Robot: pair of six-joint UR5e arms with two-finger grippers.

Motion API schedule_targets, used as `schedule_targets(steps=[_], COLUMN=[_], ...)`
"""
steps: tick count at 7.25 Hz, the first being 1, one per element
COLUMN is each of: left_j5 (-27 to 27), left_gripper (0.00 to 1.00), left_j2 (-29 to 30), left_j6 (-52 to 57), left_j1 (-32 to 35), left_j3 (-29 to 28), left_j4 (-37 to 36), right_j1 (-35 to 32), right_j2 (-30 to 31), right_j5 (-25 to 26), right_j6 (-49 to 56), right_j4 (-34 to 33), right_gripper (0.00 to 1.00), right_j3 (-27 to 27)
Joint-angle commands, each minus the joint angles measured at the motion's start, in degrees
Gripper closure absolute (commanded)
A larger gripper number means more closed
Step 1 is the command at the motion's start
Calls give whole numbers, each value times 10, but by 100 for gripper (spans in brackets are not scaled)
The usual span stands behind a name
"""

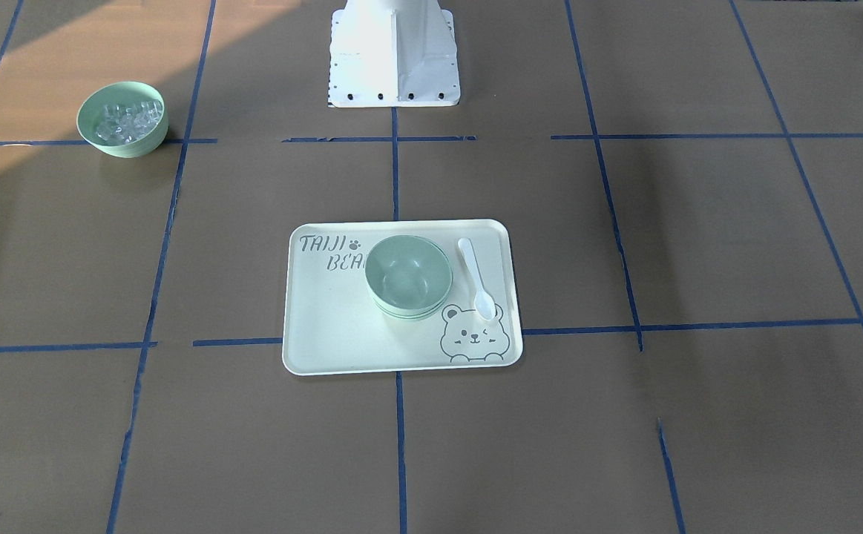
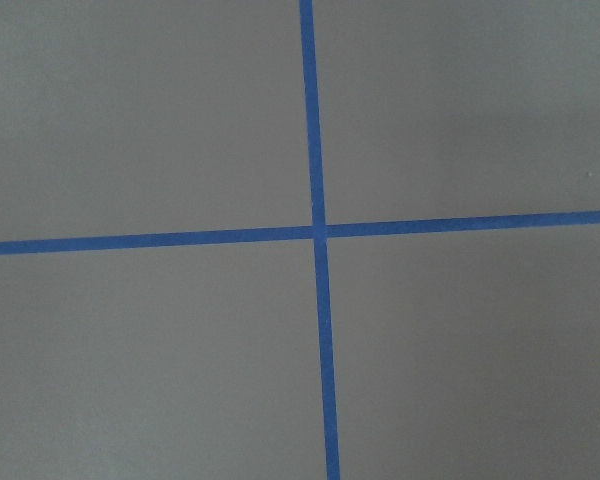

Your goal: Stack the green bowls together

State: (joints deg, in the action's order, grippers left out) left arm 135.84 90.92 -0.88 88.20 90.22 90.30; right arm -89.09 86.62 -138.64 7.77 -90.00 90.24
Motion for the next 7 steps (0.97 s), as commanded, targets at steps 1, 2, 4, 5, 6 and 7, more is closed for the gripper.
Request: schedule_targets(steps=[1,2,4,5,6,7], left_j5=[0,1,1,0,0,0], left_gripper=[0,0,0,0,0,0], left_j2=[-1,-1,0,0,0,0], left_j6=[-2,-2,-2,-2,-2,-1], left_j1=[0,0,0,0,0,0], left_j3=[-6,-6,-5,-5,-5,-4], left_j4=[1,1,2,2,2,2], right_j1=[-18,-27,-32,-35,-35,-35], right_j2=[1,2,12,15,15,15], right_j5=[-4,-11,-11,-10,-10,-10], right_j6=[-2,-3,-6,-6,-6,-6], right_j4=[-4,-4,-2,-1,-1,0], right_gripper=[0,0,0,0,0,0], right_j3=[-1,-5,-9,-9,-9,-9])
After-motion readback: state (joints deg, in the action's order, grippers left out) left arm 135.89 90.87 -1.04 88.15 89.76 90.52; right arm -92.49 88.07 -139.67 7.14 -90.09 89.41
